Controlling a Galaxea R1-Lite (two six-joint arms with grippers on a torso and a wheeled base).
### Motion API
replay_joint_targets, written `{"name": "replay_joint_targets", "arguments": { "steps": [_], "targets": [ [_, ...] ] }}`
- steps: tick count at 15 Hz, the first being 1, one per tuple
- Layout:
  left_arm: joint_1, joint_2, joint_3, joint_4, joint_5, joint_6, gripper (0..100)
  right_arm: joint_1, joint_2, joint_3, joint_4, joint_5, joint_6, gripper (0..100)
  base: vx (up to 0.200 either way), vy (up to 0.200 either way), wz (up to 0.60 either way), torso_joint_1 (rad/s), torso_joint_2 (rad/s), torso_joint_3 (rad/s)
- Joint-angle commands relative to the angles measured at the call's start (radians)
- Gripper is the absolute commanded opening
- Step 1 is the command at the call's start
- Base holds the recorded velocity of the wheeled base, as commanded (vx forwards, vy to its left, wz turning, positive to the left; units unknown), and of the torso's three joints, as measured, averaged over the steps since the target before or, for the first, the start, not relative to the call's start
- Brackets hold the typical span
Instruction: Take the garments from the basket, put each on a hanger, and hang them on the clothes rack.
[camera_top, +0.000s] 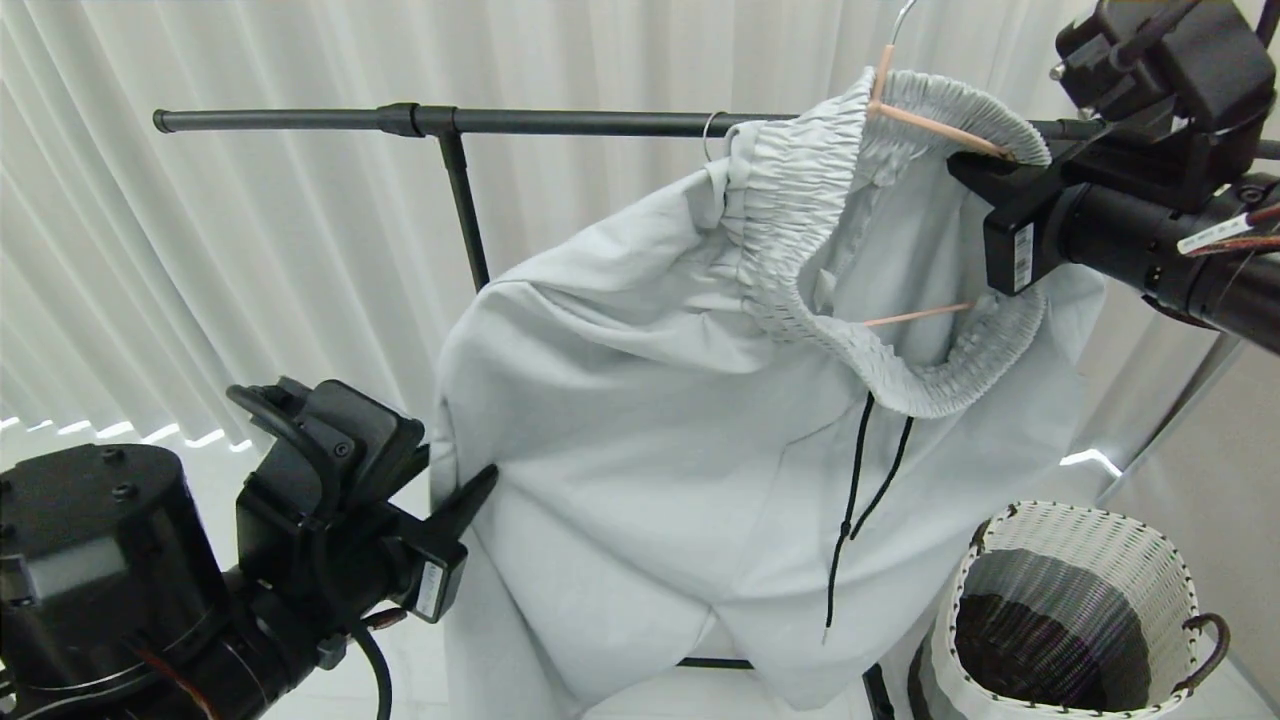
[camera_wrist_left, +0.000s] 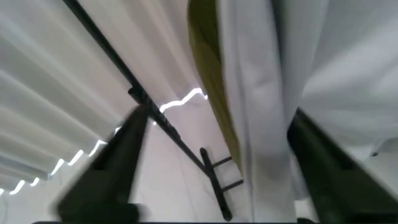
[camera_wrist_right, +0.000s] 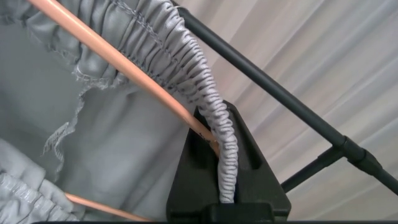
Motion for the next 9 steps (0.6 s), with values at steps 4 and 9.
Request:
{"name": "replay_joint_targets", "arguments": {
  "steps": [4,9],
  "targets": [
    [0.100,0.014,0.081,0.000,0.001,0.009,0,-0.005,-0.011,-0.003,0.002,-0.002,0.024,0,0.000,0.000,0.00,0.000,0.00,0.000],
    [0.151,0.039,0.124,0.000,0.008,0.011,0,-0.010,-0.037,-0.003,0.034,-0.002,0.059,0,0.000,0.000,0.00,0.000,0.00,0.000]
  ]
}}
